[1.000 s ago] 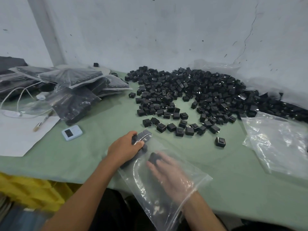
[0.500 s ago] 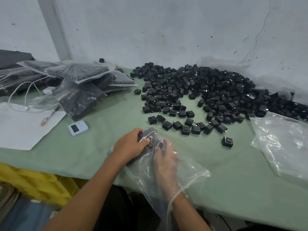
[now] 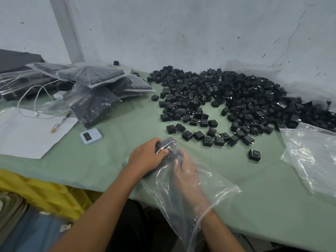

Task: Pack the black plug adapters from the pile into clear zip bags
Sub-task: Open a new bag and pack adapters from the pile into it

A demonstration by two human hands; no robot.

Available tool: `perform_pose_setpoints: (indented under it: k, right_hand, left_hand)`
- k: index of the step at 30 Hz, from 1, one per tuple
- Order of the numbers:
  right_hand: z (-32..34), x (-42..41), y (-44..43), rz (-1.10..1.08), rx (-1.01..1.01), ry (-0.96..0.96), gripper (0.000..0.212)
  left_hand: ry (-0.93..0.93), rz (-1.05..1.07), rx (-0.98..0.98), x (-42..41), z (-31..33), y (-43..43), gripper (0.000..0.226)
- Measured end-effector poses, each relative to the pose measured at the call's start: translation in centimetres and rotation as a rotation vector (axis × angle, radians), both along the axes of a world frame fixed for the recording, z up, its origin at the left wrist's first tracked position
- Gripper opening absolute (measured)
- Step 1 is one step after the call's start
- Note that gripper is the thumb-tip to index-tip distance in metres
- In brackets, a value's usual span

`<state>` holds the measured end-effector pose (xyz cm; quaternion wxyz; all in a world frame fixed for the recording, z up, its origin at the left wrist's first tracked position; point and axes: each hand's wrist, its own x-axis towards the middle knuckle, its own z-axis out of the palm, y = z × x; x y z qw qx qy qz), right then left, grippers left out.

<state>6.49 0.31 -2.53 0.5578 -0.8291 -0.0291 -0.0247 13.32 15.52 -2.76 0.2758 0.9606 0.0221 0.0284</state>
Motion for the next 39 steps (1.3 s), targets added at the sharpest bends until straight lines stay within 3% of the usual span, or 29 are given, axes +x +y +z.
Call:
perform_pose_setpoints:
  k: [6, 9, 12, 15, 18, 20, 23, 27, 36, 39]
  right_hand:
    - [1.1, -0.4, -0.1, 0.060, -0.073, -0.079, 0.041]
    - [0.9, -0.6, -0.6, 0.035, -0.240, -0.179, 0.034]
    - [0.5, 0.1, -0.7, 0.091, -0.372, -0.113, 0.050]
    - [-0.2, 1.1, 0.3, 0.045, -0.496, -0.007, 0.052]
    - [-1.1, 1.2, 0.4, 0.035, -0.500, -0.022, 0.051]
    - [-1.8, 1.1, -0.1, 0.054, -0.451, -0.053, 0.053]
    - [-2.3, 0.1, -0.7, 0.138, -0.153, -0.034, 0.052]
    - [-2.6, 0.0, -1.0, 0.119, -0.026, -0.002, 0.045]
    - [-2.1, 0.0, -1.0, 0.166, 0.110, -0.011, 0.051]
    - [-2.0, 0.3, -1.0, 0.156, 0.059, -0.030, 0.047]
  left_hand:
    - [-0.004, -0.005, 0.012, -0.1, -0.1, 0.0, 0.054]
    - [-0.010, -0.002, 0.012, -0.2, -0.2, 0.0, 0.053]
    - [-0.018, -0.017, 0.029, -0.2, -0.2, 0.0, 0.053]
    - [-0.022, -0.070, 0.079, -0.1, -0.1, 0.0, 0.048]
    - [0.001, -0.102, 0.130, -0.1, -0.1, 0.0, 0.048]
    - [0.012, -0.103, 0.157, 0.0, 0.0, 0.0, 0.049]
    - [0.032, -0.102, 0.160, 0.0, 0.1, 0.0, 0.052]
    - [0.088, -0.092, 0.138, 0.6, 0.8, -0.3, 0.058]
    - [0.156, 0.067, -0.101, 2.0, 1.4, -1.3, 0.041]
    - [0.099, 0.106, -0.027, 1.7, 1.0, -2.0, 0.052]
